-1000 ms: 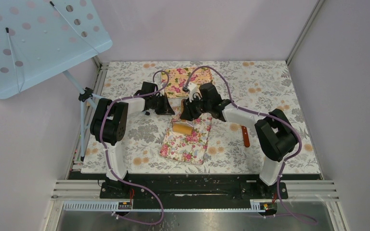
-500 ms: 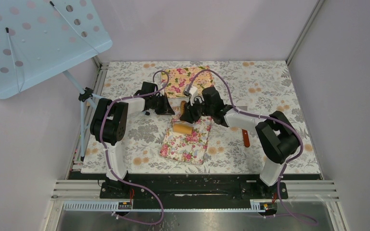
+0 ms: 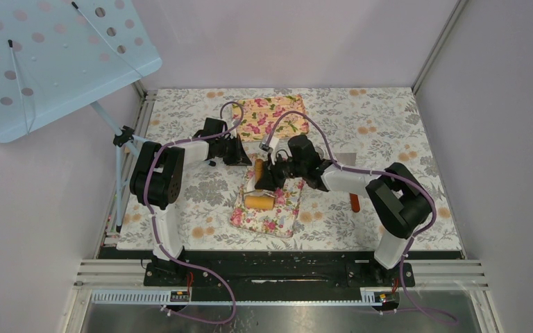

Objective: Roll out the dumpling wrappers from the dough

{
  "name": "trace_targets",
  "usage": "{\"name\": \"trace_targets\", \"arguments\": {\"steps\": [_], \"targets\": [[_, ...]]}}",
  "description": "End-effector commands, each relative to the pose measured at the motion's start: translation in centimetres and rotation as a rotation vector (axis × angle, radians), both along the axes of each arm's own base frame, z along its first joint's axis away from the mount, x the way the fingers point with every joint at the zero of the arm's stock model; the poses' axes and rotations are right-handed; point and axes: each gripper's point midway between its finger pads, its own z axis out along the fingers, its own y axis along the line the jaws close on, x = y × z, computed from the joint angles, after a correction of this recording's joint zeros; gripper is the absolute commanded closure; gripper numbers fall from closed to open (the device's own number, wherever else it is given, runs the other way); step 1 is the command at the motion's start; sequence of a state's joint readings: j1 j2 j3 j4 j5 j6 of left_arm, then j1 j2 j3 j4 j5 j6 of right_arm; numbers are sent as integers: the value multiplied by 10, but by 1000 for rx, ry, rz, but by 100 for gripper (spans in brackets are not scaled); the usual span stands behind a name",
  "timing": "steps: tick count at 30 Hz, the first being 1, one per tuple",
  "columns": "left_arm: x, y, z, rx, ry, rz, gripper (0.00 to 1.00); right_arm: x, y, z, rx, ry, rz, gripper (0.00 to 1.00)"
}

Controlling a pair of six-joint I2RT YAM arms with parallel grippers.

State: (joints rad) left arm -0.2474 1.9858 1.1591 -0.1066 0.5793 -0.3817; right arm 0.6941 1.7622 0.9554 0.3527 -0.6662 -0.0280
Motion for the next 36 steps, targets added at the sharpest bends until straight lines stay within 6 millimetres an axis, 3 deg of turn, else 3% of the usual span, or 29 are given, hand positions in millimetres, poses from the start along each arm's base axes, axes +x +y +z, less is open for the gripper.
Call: {"name": "trace_targets", "arguments": {"steps": [1,4,7,10,14,20,23,31,36], "targets": [[-19,0,-19,4,99,-26,100,-39,-39,-69,-225,166,13,100],[-19,0,-19,3,99,-26,100,-43,-32,-37,-166,154,55,100],[-19,0,-19,2,101,-26,100,-30,-26,16,-84,59,47,100],[-19,-1,-19,0,101,-27,100,-3,-25,70,-8,-75,-29,100],[-18,0,-19,1,100,-24,100,32,-25,94,18,-129,-142,100],[-18,0,-18,1,95,-25,100,78,-15,79,15,-129,-304,100],[-18,0,-18,1,92,-24,100,89,-9,65,6,-92,-337,100],[-18,0,-18,-1,93,-24,100,94,-9,30,-94,-91,-357,100],[-18,0,-18,2,92,-24,100,73,-13,2,-199,-95,-296,100]]}}
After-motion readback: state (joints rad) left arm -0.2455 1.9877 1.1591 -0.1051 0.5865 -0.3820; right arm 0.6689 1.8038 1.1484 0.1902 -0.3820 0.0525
